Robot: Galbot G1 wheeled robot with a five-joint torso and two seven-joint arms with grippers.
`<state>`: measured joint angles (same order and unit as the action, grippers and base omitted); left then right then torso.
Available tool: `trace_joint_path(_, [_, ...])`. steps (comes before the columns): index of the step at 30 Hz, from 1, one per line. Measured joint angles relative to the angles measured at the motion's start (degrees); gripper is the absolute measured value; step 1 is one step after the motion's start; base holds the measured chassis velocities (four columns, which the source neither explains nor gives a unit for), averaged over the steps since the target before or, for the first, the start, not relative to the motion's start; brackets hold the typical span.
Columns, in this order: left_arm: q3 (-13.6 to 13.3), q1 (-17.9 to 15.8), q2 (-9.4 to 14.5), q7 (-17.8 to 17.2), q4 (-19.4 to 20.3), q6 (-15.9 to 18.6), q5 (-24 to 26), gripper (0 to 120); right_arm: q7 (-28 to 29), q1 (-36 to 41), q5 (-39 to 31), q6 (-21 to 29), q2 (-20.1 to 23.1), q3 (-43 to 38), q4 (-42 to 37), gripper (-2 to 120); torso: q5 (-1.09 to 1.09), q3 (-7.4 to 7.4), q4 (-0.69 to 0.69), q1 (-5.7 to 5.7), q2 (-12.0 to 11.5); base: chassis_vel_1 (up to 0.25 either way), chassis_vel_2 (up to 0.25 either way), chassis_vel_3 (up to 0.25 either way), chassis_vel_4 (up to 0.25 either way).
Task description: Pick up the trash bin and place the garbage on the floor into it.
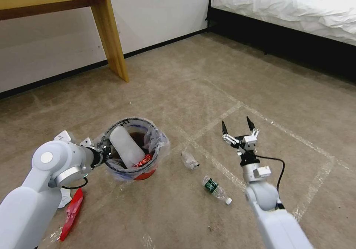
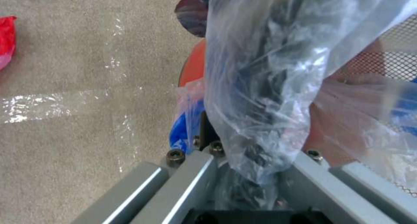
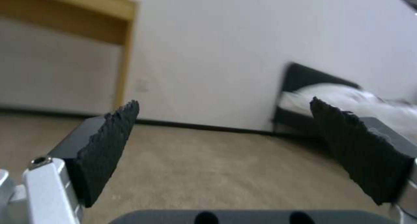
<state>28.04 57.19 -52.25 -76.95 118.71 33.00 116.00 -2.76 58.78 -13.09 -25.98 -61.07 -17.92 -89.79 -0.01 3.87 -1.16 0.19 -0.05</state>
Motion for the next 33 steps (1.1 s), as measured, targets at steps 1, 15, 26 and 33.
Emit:
trace_joint_path(1, [0.1, 0.0, 0.1, 0.1, 0.0, 0.0, 0.0, 0, -0.9, -2.3, -1.8, 0.0, 4.0, 2.9, 1.3, 100, -0.04, 0.00, -0.01, 0.00, 0.0, 0.000, 0.000, 0.000, 0.000])
trace_joint_path(15, [-1.6, -2.2, -0.7, 1.3, -2.9, 0.9, -0.8, 0, -25.2, -24.5, -26.0, 13.8, 29.0, 27.7, 7.6, 100, -0.01, 0.01, 0.00, 0.00, 0.0, 0.000, 0.000, 0.000, 0.000])
trace_joint_path(26, [-1.2, -1.9, -0.7, 1.3, -3.2, 1.0, -1.2, 0, -45.5, -32.2, -28.3, 20.9, 29.2, 38.8, 13.5, 100, -0.03, 0.00, 0.00, 0.00, 0.0, 0.000, 0.000, 0.000, 0.000])
trace_joint_path(33, [-1.0, -1.2, -0.7, 1.3, -2.8, 0.6, -1.7, 0, -58.9, -37.1, -26.9, 19.0, 25.9, 46.4, 19.6, 100, -0.01, 0.00, 0.00, 0.00, 0.0, 0.000, 0.000, 0.000, 0.000])
